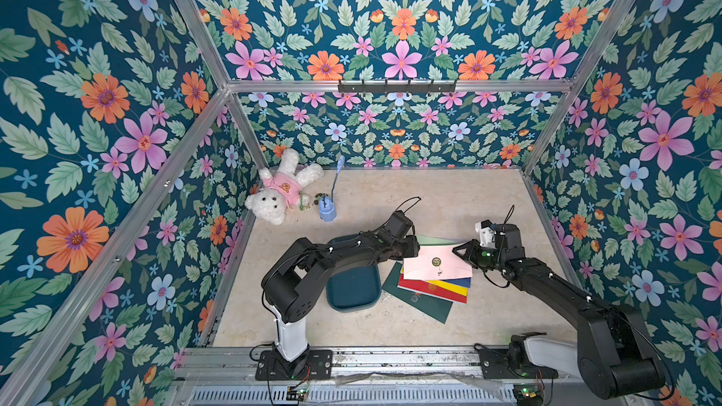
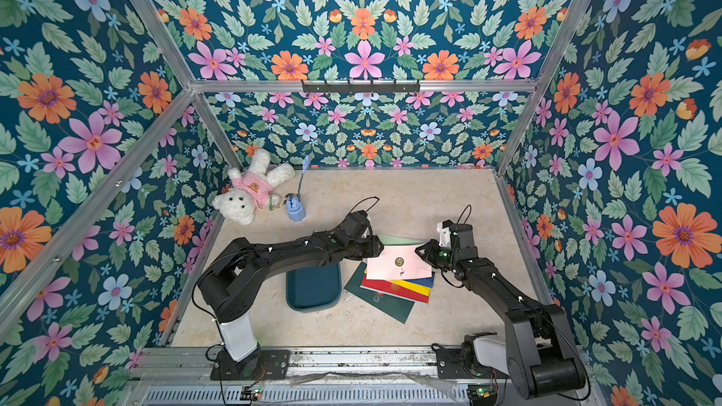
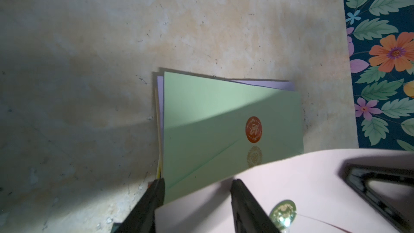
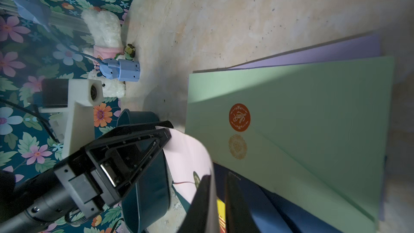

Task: Put the sealed envelopes into the storage box
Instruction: Pick up the envelope from the center of the board, then adjust the storage box at the center of the board.

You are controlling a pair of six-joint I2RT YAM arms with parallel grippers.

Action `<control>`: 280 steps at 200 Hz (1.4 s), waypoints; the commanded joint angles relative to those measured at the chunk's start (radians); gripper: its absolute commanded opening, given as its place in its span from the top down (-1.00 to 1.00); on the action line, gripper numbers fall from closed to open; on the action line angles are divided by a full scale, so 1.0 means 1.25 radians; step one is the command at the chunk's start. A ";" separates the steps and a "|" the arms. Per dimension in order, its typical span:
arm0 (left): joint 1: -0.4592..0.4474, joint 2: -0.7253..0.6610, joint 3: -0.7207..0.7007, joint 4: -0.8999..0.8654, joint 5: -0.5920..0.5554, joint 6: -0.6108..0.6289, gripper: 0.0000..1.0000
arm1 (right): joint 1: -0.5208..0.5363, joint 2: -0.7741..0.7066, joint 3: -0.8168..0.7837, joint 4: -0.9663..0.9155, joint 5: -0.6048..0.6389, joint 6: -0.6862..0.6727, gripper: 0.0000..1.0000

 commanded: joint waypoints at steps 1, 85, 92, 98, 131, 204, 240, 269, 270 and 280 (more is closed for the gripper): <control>0.004 -0.019 0.018 -0.008 -0.018 0.025 -0.10 | 0.001 -0.014 0.008 -0.010 0.002 -0.009 0.96; 0.064 -0.276 -0.022 -0.143 -0.138 0.098 -0.34 | 0.001 -0.146 0.091 -0.068 -0.009 0.050 1.00; 0.073 -0.307 -0.047 -0.155 -0.143 0.099 -0.34 | 0.002 -0.147 0.100 -0.074 -0.010 0.051 1.00; 0.080 -0.336 -0.071 -0.162 -0.152 0.097 -0.34 | 0.001 -0.148 0.104 -0.074 -0.014 0.054 1.00; 0.109 -0.473 -0.220 -0.202 -0.208 0.043 -0.35 | 0.001 -0.145 0.112 -0.058 -0.013 0.059 1.00; 0.113 -0.544 -0.310 -0.460 -0.472 -0.052 -0.30 | 0.002 -0.130 0.119 -0.078 -0.021 0.039 1.00; 0.142 -0.512 -0.352 -0.448 -0.458 -0.064 -0.18 | 0.001 -0.136 0.114 -0.081 -0.021 0.038 1.00; 0.174 -0.502 -0.380 -0.412 -0.437 -0.048 -0.07 | 0.001 -0.138 0.113 -0.084 -0.021 0.036 1.00; 0.174 -0.501 -0.382 -0.410 -0.434 -0.047 -0.06 | 0.001 -0.138 0.113 -0.084 -0.021 0.036 1.00; 0.194 -0.491 -0.389 -0.394 -0.403 -0.035 -0.03 | 0.001 -0.138 0.112 -0.084 -0.022 0.035 1.00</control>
